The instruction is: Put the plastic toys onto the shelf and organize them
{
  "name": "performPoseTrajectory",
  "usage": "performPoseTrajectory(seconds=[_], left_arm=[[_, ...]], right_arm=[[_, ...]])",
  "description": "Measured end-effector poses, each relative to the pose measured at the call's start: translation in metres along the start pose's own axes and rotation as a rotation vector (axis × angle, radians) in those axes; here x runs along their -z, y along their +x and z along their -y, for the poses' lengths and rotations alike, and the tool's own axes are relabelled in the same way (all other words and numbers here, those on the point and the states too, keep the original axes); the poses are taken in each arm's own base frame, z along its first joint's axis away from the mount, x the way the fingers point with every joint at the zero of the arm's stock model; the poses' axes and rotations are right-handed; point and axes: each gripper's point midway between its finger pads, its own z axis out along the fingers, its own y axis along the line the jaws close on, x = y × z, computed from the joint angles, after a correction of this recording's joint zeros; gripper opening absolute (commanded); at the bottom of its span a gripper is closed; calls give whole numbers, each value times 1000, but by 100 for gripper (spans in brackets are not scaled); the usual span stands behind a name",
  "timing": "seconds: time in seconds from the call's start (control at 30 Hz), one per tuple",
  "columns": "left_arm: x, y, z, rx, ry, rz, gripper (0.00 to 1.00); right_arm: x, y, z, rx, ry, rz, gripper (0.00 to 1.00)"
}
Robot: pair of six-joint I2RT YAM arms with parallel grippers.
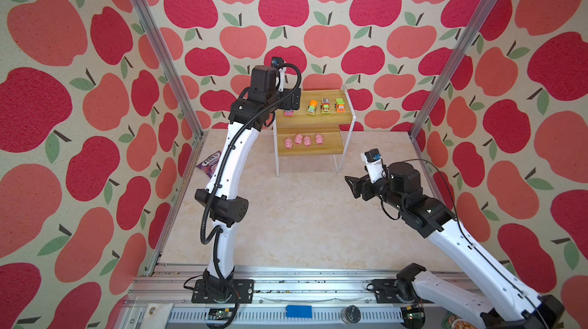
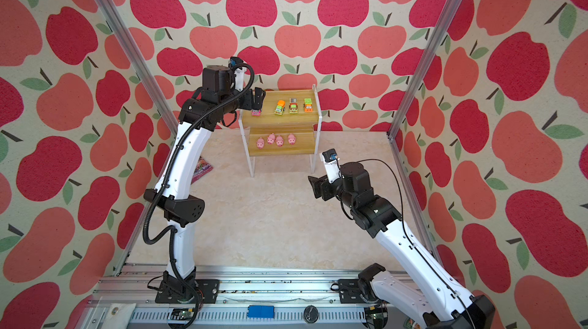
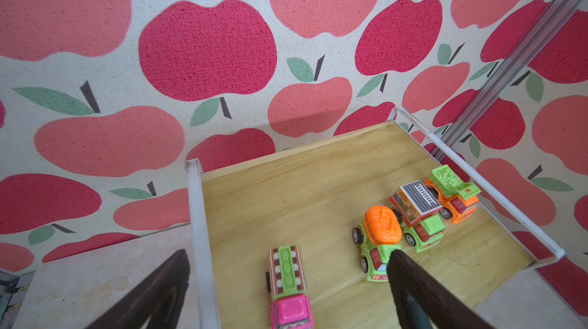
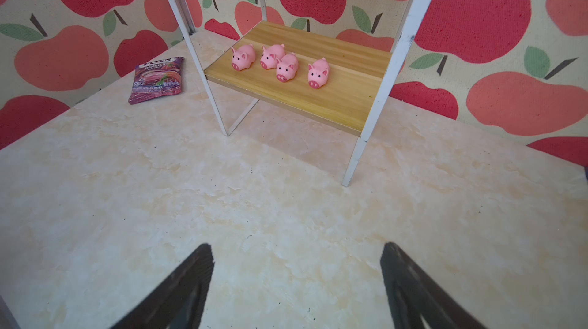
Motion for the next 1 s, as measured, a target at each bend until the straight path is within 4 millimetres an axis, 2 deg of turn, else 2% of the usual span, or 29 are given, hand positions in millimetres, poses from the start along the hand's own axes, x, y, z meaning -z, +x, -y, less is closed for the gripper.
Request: performPoseTrajectory(seconds=[0.03,0.13,0.2,0.33,0.4,0.43,0.53,0.63,0.77,0.87,0.93,1.0], left_arm=[[11,-7,-3,2,3,18,99],[51,-24,-18,13,1,67,99],[77,-28,-31,21,-16,91,99],[127,-16,-55,37,-68,107,99],[141,-21,-58,36,-73,152,99],[146,-15,-63,31,-77,205,99],[166,79,-97,94,-184,94,99],[174,143,-127,154,-299,72,99],[170,226,-157,240,-404,19,99],[162,275,-171,287,-441,-24,99],[157,294,-171,296,-435,-26,99],[153,303,-171,291,-425,-4,99]], right_arm=[[0,-5,1,7,8,9,99],[0,-20,6,23,33,32,99],[0,-31,12,31,55,51,99],[3,-41,27,35,101,78,99],[3,-41,30,37,113,80,99],[2,-41,35,39,129,96,99],[3,-30,57,35,204,114,99],[-1,-5,82,35,306,95,99],[-11,46,109,14,401,38,99],[-16,81,122,-3,444,6,99],[-16,94,127,-9,459,6,99],[-16,101,132,-17,476,21,99]])
